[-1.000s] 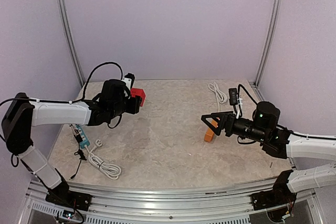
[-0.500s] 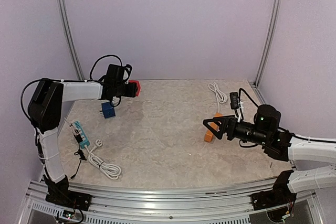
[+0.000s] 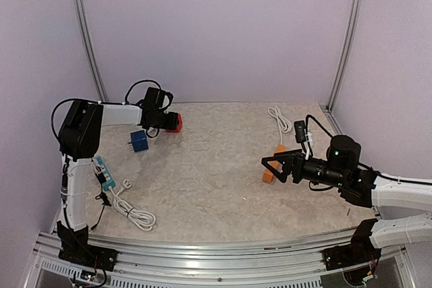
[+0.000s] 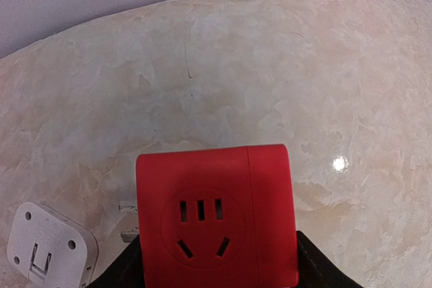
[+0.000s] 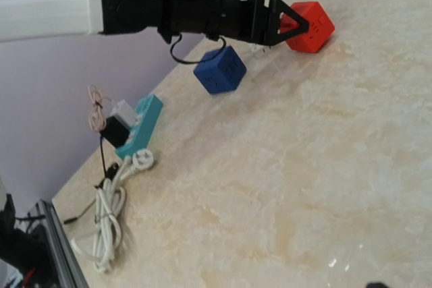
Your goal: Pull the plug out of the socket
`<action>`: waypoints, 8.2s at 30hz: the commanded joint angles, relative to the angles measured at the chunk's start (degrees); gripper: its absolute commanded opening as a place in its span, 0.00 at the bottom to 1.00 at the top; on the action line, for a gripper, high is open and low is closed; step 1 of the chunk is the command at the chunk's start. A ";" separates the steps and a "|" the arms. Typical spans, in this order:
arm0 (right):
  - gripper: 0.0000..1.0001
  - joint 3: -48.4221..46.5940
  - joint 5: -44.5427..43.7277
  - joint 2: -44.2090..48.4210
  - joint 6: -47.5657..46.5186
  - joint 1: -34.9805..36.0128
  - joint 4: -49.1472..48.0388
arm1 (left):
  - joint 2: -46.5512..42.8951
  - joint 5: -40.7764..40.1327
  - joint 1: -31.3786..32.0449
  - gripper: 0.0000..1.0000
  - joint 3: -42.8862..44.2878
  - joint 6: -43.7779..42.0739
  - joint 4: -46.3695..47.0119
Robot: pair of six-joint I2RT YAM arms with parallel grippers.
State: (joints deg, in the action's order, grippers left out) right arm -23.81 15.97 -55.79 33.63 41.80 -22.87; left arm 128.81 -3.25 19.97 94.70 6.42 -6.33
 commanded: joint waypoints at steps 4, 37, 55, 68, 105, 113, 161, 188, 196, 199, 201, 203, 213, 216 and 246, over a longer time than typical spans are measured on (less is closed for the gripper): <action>0.94 0.38 1.10 -1.27 -1.99 -0.32 2.11 | 2.90 -0.34 -1.14 0.44 4.17 1.97 -2.65; 0.80 -28.33 6.63 -46.19 -7.85 13.84 -2.19 | -51.33 -3.49 6.23 0.99 -27.82 10.28 -11.41; 0.83 -56.13 12.07 -73.86 -2.85 27.93 -2.20 | -77.57 -6.77 5.88 0.99 -41.82 15.29 -19.14; 0.84 -64.76 8.69 -81.76 -2.76 29.90 1.03 | -79.54 -6.59 5.79 0.99 -44.04 15.82 -18.77; 0.00 -20.75 -1.79 -51.99 -7.03 11.64 -1.53 | -71.10 -3.35 8.23 0.99 -44.71 14.62 -10.81; 0.00 -11.28 -3.53 -44.45 -10.38 6.12 2.19 | -68.04 -1.47 8.85 0.99 -44.42 11.87 -11.38; 0.24 7.29 -2.42 -10.89 -9.26 4.26 13.98 | -37.72 -8.50 27.66 0.77 -58.53 3.64 32.03; 0.60 -6.95 -4.89 -23.64 -25.05 4.41 -3.39 | -26.47 -9.50 27.67 0.48 -52.86 4.30 35.49; 0.58 -12.92 -6.50 -32.28 -28.31 8.15 -8.39 | -29.60 -6.45 28.02 0.24 -55.17 3.65 33.72; 0.57 -15.03 -6.96 -35.68 -30.01 9.65 -9.70 | -30.77 -5.03 28.10 0.22 -55.40 3.78 32.17; 0.57 -16.79 -7.47 -37.87 -31.36 10.69 -9.78 | -31.23 -4.57 28.18 0.21 -55.39 3.74 31.32; 0.56 -18.68 -8.17 -40.05 -32.61 11.60 -9.44 | -31.40 -4.05 28.24 0.20 -55.32 3.76 30.87; 0.51 -27.24 -10.44 -50.41 -36.32 13.31 -7.45 | -31.42 -2.88 28.81 0.19 -55.66 3.80 30.89; 0.50 -29.59 -11.17 -52.70 -37.02 13.33 -6.58 | -31.43 -2.46 28.79 0.18 -55.59 3.49 30.93; 0.12 -34.29 -8.37 -63.12 -39.45 13.09 -4.47 | -38.06 -5.16 31.80 0.18 -50.15 0.12 25.80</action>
State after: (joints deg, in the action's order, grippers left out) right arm -58.24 9.54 -115.79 -5.50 54.92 -30.09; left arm 94.67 -11.46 50.13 41.08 6.63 17.52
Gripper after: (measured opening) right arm 0.253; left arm 0.432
